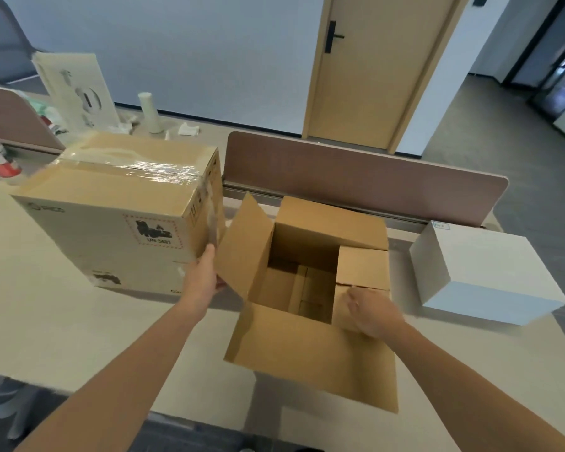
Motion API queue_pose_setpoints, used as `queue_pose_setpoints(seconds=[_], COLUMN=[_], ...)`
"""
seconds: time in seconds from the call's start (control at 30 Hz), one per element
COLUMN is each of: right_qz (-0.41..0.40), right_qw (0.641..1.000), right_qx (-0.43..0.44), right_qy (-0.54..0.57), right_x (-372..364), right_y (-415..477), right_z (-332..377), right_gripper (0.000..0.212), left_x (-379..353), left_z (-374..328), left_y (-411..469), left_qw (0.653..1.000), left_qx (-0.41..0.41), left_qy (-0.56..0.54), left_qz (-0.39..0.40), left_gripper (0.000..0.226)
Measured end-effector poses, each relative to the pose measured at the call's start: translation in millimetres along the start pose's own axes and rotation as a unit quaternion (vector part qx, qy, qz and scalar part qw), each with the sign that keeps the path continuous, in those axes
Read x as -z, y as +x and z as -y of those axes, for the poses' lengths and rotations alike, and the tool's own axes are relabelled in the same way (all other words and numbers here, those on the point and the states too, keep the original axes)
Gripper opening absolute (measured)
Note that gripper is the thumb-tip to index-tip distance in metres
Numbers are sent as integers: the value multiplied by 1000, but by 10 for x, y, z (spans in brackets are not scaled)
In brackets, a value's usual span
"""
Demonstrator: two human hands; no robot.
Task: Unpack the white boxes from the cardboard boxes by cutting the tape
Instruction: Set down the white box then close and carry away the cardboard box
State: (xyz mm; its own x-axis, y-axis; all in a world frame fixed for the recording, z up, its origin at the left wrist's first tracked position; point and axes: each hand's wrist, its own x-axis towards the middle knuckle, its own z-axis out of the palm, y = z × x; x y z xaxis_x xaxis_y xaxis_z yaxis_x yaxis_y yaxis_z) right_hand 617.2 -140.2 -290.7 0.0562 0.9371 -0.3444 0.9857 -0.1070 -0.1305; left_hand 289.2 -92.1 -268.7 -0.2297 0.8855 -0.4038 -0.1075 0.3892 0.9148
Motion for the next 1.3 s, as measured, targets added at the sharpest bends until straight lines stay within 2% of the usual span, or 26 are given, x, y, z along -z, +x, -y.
queue_pose_setpoints(seconds=[0.1,0.2,0.27,0.3,0.4,0.53,0.63,0.77,0.97,1.07,1.2,1.23,1.3], right_qz=[0,2,9,10,-1,-53,-65,-9,-6,-10,0,3,9], right_qw=[999,997,997,997,1000,997,997,1000,999,998,996,995,993], right_qx=[11,21,23,26,15,-1,-6,-6,1,5,9,9,5], right_qy=[-34,-71,-78,-77,-27,56,39,11,35,66,92,96,114], right_x=[-18,1,39,56,104,82,74,37,-86,-106,-133,-129,-72], right_y=[-21,-37,-78,-102,-141,-151,-130,-28,34,31,22,22,8], right_z=[-7,-23,-20,-15,-80,-287,-405,-483,-583,-647,-701,-704,-697], right_gripper=[36,35,36,37,39,37,45,50,53,54,56,56,56], left_x=[-127,-265,-339,-378,-513,-597,-601,-522,-323,-167,-129,-138,-129], left_z=[-59,-56,-18,3,60,176,218,218,179,191,152,147,136], left_y=[-37,71,165,199,241,376,422,484,539,640,638,628,639], left_qw=[998,984,960,945,908,845,828,816,750,708,624,613,625], left_qx=[-27,-63,-103,-122,-142,-177,-196,-208,-228,-229,-192,-189,-174], left_qy=[19,129,222,261,345,460,478,489,550,587,657,663,647], left_qz=[56,102,137,153,191,208,218,228,290,320,378,385,401], left_gripper=[53,43,27,28,41,45,41,39,46,67,108,113,117])
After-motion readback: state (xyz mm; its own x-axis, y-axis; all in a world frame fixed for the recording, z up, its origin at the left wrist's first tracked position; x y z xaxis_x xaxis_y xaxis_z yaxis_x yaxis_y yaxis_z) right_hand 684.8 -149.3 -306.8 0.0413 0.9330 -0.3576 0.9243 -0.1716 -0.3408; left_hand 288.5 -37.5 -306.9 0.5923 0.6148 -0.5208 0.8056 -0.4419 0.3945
